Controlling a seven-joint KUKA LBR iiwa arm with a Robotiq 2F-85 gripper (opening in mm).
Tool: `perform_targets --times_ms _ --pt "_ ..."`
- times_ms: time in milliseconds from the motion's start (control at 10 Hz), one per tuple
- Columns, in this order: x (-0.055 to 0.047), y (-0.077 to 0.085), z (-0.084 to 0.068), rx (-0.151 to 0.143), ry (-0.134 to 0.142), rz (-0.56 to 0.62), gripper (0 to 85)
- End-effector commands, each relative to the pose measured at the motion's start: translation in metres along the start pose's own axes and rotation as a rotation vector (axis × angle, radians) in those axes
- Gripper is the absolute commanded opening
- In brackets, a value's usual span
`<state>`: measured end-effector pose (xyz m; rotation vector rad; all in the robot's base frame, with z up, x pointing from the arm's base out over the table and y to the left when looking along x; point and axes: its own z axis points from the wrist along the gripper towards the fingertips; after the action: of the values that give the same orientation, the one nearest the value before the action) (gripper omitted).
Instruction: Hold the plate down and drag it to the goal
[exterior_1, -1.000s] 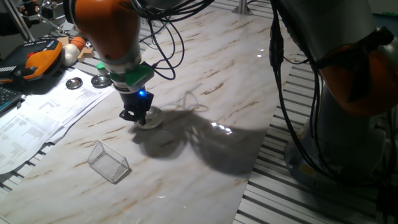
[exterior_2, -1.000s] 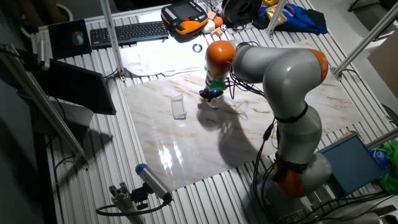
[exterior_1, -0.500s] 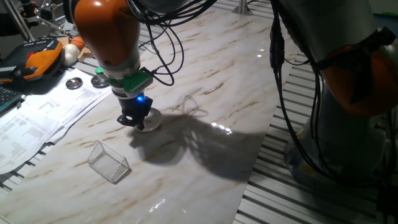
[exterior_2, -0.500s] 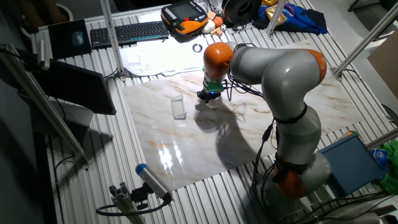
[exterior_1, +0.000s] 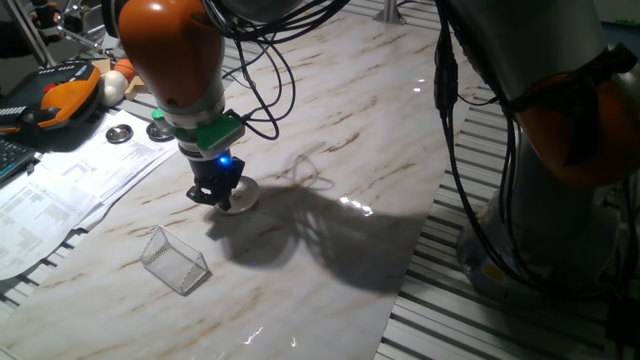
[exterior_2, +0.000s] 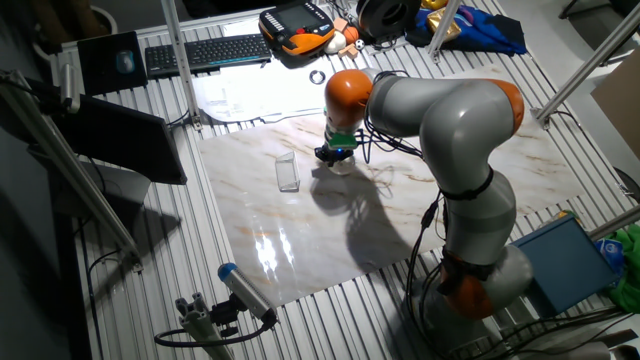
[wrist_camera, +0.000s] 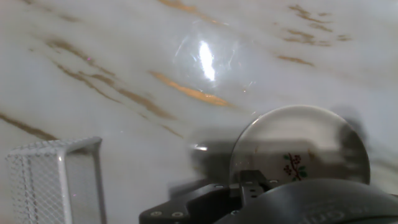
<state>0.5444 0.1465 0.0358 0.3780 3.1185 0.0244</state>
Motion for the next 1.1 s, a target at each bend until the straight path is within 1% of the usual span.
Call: perform_targets --times_ms 0,600,700,800,1000 --pt "0.0006 0.0012 -0.0004 0.0 0.0 0.002 0.0" --pt "0.0033 0.0075 -0.0007 0.002 0.003 0.017 0.0" --pt "0.0032 0.0078 -0.001 0.007 0.002 0.017 0.0" --pt "0.0026 0.0067 -0.0006 0.022 -0.002 0.011 0.0" --pt "-0.0016 -0.0008 -0.0007 0.029 -0.004 -0.013 0.0"
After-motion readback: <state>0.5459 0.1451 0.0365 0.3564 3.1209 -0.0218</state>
